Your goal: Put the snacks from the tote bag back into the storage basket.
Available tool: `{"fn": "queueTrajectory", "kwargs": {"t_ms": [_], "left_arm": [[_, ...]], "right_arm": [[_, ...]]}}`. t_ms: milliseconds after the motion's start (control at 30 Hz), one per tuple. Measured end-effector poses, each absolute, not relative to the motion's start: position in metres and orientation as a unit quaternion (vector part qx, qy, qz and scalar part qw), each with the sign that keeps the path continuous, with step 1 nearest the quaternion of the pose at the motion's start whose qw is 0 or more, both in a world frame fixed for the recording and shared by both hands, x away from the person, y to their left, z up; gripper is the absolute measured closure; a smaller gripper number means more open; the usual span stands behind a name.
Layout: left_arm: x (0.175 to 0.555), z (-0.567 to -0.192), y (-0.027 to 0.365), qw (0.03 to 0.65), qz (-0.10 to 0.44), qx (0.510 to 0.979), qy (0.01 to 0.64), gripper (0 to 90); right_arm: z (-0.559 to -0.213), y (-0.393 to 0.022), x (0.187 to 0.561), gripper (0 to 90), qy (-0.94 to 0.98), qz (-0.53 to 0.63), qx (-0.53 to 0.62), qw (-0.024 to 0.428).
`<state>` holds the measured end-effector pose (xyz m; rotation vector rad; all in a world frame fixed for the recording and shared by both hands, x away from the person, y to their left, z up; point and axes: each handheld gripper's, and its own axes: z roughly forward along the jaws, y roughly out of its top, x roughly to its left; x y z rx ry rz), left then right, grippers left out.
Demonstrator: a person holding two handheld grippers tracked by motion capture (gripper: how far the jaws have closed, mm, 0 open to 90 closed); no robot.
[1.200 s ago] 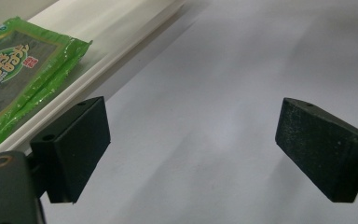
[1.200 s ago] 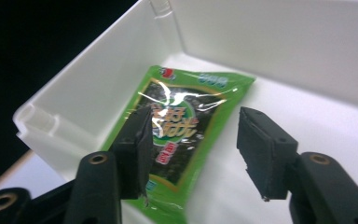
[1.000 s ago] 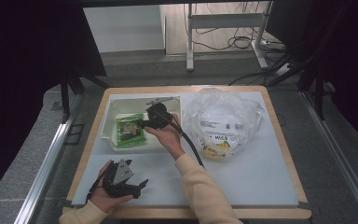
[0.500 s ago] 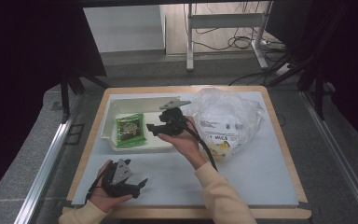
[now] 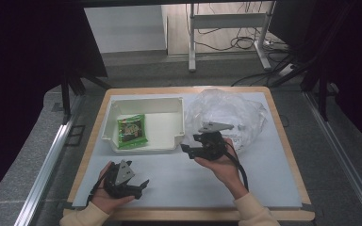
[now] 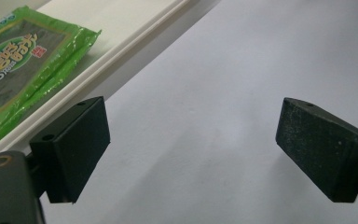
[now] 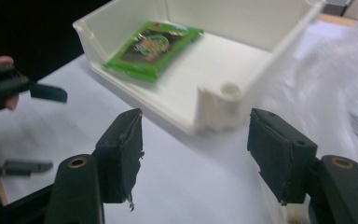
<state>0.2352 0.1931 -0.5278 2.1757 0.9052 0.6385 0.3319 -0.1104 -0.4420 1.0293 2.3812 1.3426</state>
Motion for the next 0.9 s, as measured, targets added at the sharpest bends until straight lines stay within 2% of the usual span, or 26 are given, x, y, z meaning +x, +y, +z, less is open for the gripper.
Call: {"fn": "queueTrajectory", "kwargs": {"t_ms": [467, 833, 900], "left_arm": [[0.237, -0.53, 0.197, 0.344, 0.237, 0.834, 0.359, 9.9], [0.236, -0.53, 0.198, 0.347, 0.235, 0.834, 0.359, 9.9], [0.236, -0.53, 0.198, 0.348, 0.235, 0.834, 0.358, 10.0]], "right_arm": [[-0.459, -0.17, 0.299, 36.3, 0.81, 0.437, 0.372, 0.117], [-0.465, -0.17, 0.297, 35.9, 0.81, 0.438, 0.372, 0.116], [-0.464, -0.168, 0.295, 37.2, 0.806, 0.447, 0.367, 0.128]]}}
